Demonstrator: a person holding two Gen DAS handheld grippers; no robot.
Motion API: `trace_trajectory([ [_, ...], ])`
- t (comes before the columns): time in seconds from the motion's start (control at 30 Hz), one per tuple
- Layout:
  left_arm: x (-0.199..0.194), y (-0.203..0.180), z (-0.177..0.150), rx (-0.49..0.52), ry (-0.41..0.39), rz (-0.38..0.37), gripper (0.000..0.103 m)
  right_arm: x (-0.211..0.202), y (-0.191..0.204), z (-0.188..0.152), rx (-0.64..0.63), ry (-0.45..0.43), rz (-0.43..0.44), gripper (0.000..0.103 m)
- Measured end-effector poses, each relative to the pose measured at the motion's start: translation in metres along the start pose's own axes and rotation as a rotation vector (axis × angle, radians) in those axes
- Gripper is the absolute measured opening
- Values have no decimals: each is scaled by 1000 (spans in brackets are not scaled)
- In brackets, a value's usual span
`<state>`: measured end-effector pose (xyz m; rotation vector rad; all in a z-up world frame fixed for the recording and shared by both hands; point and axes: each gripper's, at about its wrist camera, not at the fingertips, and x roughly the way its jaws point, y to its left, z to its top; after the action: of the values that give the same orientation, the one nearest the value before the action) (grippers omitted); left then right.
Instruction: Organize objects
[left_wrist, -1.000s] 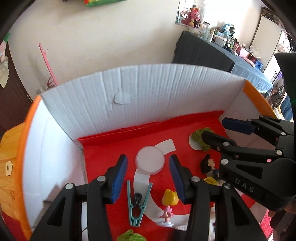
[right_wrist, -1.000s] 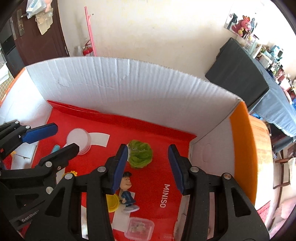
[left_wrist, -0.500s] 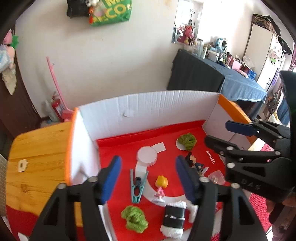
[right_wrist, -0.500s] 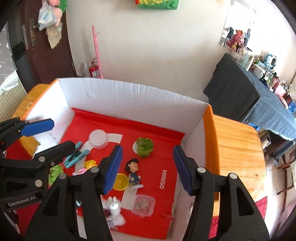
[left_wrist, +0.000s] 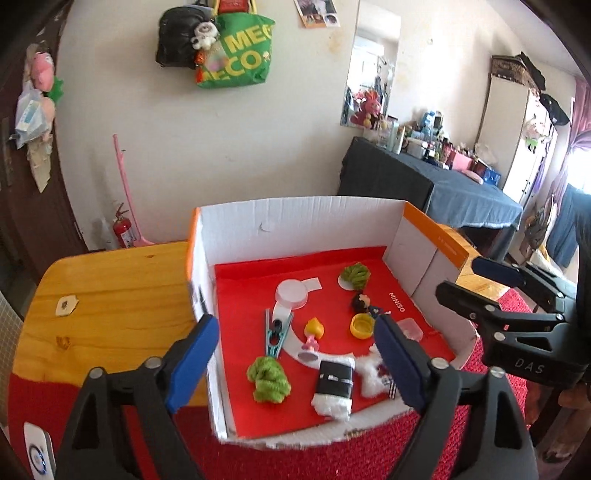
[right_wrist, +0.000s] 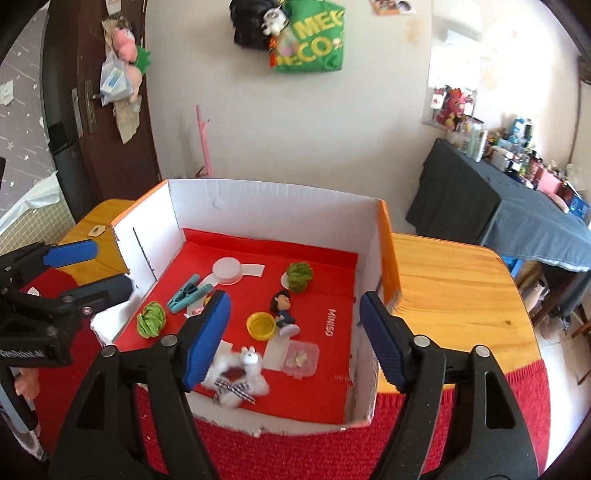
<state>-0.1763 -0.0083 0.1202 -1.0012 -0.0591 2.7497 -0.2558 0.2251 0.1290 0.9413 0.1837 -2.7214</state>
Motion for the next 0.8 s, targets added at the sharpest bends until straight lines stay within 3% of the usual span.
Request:
trace_trajectory([
  [0.3, 15, 2, -36, -15, -22, 16, 90, 17, -6, -39, 29, -32, 25, 76],
  [0.43, 29, 5, -43, -10, -23, 54, 90, 25, -3, -48, -11, -68, -19, 76],
  [0.53, 32, 7, -43, -36, -15, 15, 90, 25, -3, -50, -5, -87, -31, 76],
  [0.8, 37, 1, -47, -7, -17, 13, 90, 35, -4, -56, 0, -47, -25, 79],
])
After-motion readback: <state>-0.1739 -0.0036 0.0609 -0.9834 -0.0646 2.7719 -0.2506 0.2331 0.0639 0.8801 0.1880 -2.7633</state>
